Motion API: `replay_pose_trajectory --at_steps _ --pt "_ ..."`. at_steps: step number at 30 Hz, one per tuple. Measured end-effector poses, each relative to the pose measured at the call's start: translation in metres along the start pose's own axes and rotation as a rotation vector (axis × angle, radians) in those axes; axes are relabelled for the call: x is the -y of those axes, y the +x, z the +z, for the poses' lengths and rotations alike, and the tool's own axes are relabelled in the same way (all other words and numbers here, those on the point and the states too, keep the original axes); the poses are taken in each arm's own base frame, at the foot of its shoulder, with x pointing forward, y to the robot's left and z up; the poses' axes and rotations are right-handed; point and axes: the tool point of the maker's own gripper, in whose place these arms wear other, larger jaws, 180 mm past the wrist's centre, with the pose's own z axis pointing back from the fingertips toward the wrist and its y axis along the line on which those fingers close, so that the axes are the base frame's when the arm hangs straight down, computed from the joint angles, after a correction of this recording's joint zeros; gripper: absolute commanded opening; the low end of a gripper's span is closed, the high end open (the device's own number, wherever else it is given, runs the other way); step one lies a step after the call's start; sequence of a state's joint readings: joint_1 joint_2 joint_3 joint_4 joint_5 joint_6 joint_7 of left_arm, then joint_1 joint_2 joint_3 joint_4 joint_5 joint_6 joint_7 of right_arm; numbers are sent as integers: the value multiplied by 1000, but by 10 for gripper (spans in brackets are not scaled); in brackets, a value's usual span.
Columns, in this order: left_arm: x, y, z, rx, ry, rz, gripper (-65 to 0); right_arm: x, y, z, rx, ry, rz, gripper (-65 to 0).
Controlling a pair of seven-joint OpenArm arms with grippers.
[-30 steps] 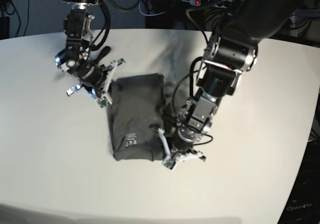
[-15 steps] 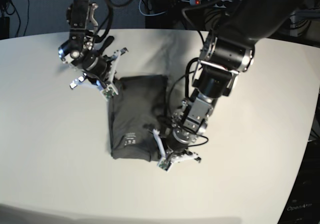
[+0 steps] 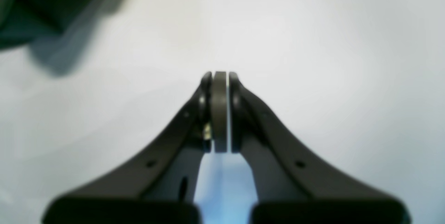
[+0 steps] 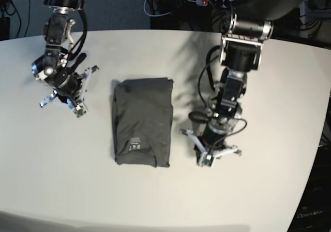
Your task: Fold the T-shirt properly
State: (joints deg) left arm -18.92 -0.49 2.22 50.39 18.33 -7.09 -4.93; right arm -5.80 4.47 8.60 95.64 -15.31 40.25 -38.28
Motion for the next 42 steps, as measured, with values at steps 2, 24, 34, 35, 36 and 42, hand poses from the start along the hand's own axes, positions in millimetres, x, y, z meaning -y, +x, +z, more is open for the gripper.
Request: replay_pose_trajectory --at_steps 2,24,34,35,36,42 --pt "-5 -16 26 -4 19 -10 -613 4 -3 2 11 -11 20 -644" --pt "-33 -68 291 489 304 177 -613 -23 -31 113 810 -191 -529 -641" --pt "-5 -130 365 344 314 213 -614 -29 -152 176 952 -483 -796 -643" --pt "-3 -134 369 328 310 216 -614 -32 -166 182 951 -528 -820 -643" --pt "-2 -137 372 315 309 218 -614 -36 -179 191 967 -573 -849 -643" --pt "13 -169 400 180 293 236 -614 -64 -240 196 824 -686 -978 -643"
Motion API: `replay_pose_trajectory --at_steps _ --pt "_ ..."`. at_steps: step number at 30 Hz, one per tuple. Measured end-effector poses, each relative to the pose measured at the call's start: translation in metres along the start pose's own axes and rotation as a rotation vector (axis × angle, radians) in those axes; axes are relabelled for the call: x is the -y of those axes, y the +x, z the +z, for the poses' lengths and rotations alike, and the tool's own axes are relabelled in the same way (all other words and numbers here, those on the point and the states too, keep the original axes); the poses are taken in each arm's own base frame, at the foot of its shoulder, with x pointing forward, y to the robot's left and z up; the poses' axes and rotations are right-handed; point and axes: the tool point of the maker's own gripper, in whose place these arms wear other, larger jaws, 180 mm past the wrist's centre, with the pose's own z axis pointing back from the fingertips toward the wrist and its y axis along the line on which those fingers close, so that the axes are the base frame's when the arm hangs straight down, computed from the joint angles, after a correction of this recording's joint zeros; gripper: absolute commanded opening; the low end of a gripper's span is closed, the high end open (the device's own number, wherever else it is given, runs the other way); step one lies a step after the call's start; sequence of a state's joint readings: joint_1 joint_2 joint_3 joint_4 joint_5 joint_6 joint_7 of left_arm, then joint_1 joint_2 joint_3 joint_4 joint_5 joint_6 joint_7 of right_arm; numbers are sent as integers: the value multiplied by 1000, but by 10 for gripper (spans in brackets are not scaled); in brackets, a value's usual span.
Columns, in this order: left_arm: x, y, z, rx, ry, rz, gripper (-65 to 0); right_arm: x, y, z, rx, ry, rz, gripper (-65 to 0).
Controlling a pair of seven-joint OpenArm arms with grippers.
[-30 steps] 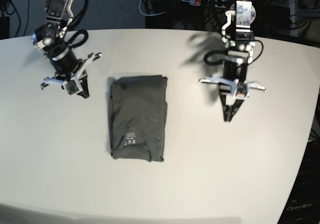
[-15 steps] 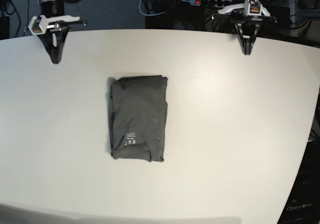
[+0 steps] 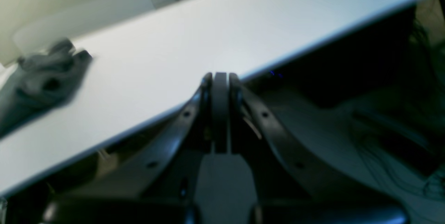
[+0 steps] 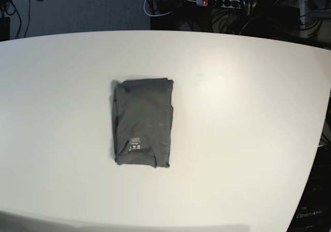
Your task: Fold the T-shirt properly
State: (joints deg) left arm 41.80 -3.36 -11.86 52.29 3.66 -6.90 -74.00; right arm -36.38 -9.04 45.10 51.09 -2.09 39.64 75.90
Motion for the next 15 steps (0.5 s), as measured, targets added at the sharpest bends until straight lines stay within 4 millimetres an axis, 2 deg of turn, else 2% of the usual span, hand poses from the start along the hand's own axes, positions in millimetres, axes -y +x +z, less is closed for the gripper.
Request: replay_pose_trajectory --at_steps 5,11,15 --pt "-5 -39 42 -184 16 -1 -614 25 -9 33 -91 -82 16 -643" --pt "-9 -78 98 -399 41 4 -614 56 -20 104 -266 -215 28 -638" --pt "-14 -100 128 -533 56 1 -614 66 -45 146 -410 -306 -17 -637"
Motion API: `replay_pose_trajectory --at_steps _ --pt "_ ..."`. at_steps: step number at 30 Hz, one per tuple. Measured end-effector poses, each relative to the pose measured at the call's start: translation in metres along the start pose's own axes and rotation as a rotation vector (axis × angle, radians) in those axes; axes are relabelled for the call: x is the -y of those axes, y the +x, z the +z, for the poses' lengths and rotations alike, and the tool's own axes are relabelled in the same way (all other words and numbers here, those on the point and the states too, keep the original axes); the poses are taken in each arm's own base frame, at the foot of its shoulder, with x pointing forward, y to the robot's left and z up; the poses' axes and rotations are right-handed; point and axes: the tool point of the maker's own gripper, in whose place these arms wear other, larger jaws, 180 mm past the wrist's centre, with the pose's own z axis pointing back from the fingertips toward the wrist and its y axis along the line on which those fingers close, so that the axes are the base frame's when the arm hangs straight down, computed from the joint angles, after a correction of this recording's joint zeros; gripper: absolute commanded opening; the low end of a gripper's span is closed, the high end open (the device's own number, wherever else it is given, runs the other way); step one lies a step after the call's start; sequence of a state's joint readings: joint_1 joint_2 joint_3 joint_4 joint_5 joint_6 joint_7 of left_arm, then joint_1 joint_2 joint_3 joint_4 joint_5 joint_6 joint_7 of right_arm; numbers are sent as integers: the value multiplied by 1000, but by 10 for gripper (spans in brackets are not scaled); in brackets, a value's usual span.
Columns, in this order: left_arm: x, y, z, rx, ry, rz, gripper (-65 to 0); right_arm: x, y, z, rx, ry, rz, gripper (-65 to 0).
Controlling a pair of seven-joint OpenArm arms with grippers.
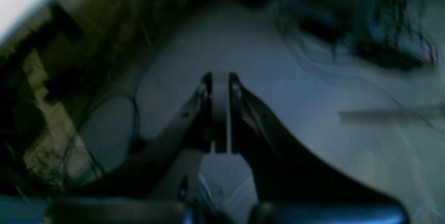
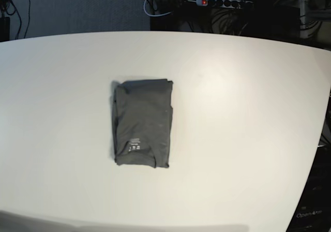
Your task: Fold the T-shirt properly
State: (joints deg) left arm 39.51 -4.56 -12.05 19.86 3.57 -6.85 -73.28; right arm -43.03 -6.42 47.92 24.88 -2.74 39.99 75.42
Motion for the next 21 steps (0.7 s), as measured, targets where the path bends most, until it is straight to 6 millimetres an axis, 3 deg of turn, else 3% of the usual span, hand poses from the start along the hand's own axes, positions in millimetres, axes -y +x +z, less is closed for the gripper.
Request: replay_pose_trajectory --at_steps 4,6,7,9,11,13,14,18,20,21 --pt "-6 -29 -4 -124 36 11 -613 24 -30 -2 -140 -75 -31 -637" --pt "0 -49 -14 -243 25 20 -613 19 -64 -11 -336 -45 -49 -640" --pt "3 -49 -27 -251 7 23 -613 10 -79 -20 -433 9 -25 -641" --pt "0 -38 -69 -239 19 23 -613 -10 -86 -60 -515 129 10 -641" --pt "-3 -22 -121 -242 27 21 -613 -27 -81 -112 -559 229 89 -638" --pt "1 -13 -157 -286 3 8 -613 -42 -83 -142 -617 275 133 -637" --pt "7 -18 -167 -355 -40 -28 -613 -51 -98 -139 -714 303 158 -637" --pt "34 -49 -164 -615 -187 -156 -613 -90 -170 -75 -1114 441 238 -635" --pt "36 -55 -164 -684 -206 -194 -613 -83 -196 -44 -1281 426 419 -635" --pt "36 -55 -166 -702 -210 -209 -613 -75 -201 -41 -1300 392 498 -635"
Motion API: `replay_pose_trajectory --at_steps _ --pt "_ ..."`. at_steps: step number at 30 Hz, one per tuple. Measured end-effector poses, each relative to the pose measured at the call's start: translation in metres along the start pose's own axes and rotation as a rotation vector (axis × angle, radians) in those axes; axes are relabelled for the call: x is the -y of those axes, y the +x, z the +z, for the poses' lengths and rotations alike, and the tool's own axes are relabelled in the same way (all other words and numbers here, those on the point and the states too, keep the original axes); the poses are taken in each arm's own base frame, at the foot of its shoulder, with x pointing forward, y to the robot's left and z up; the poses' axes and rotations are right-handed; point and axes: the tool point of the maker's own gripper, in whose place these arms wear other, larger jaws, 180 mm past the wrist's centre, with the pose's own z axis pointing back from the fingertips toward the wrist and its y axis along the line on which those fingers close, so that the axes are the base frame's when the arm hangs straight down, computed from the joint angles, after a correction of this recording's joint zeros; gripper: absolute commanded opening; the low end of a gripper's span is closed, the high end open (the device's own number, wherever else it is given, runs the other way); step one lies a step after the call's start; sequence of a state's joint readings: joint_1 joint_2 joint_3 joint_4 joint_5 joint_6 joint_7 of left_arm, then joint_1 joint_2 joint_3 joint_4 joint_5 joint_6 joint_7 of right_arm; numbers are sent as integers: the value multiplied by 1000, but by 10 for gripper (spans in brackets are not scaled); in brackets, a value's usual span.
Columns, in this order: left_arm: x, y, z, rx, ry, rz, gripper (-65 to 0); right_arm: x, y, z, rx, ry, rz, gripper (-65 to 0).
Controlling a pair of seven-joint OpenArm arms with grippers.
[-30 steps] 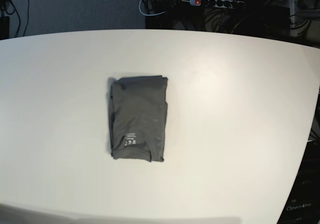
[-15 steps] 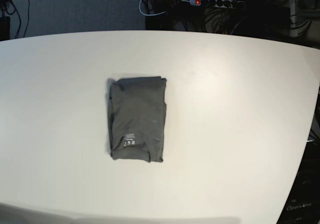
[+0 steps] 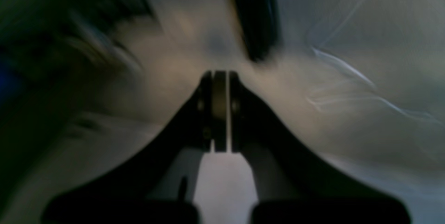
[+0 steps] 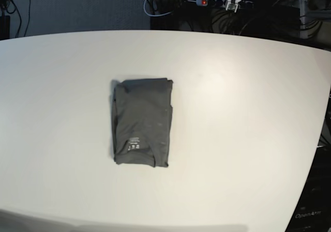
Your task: Fold the T-shirt properly
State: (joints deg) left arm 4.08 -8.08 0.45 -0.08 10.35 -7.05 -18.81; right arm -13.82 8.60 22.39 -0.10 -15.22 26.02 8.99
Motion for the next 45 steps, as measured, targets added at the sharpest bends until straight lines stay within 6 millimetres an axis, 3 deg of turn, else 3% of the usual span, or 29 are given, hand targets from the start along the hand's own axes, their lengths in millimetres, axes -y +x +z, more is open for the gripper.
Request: replay_pose_trajectory --at_steps 2,5,10,12,14,17,21,23,27,32,38,45 --pt "1 1 -3 -48 9 -7 -613 14 -6 0 -58 -84 80 -635" --pt "11 -13 -3 -156 -15 -1 -613 35 19 1 -14 -217 157 -635" --pt "29 -59 8 -361 -40 -3 -613 22 72 -8 74 -278 174 -635" --pt "39 -55 7 -353 -63 0 -613 27 92 -6 113 -325 182 -635" --pt "41 -46 4 -339 -62 0 -613 24 99 -7 119 -322 181 -635" --pt "38 -42 2 -326 -51 3 -613 14 101 -10 120 -303 180 -635" --pt "53 -43 3 -332 -72 7 -613 8 99 -13 119 -293 178 -635" --pt "63 -37 1 -315 -94 11 -614 4 95 -14 114 -287 176 -635" --pt "64 -20 -4 -268 -81 9 -614 -1 88 -16 108 -287 168 -635" --pt "78 -20 -4 -258 -107 9 -614 -25 82 -24 102 -234 163 -635" --pt "70 -18 -5 -233 -94 14 -614 -10 85 -20 104 -268 166 -635" --pt "70 -17 -5 -219 -94 16 -614 -13 81 -21 98 -261 165 -635"
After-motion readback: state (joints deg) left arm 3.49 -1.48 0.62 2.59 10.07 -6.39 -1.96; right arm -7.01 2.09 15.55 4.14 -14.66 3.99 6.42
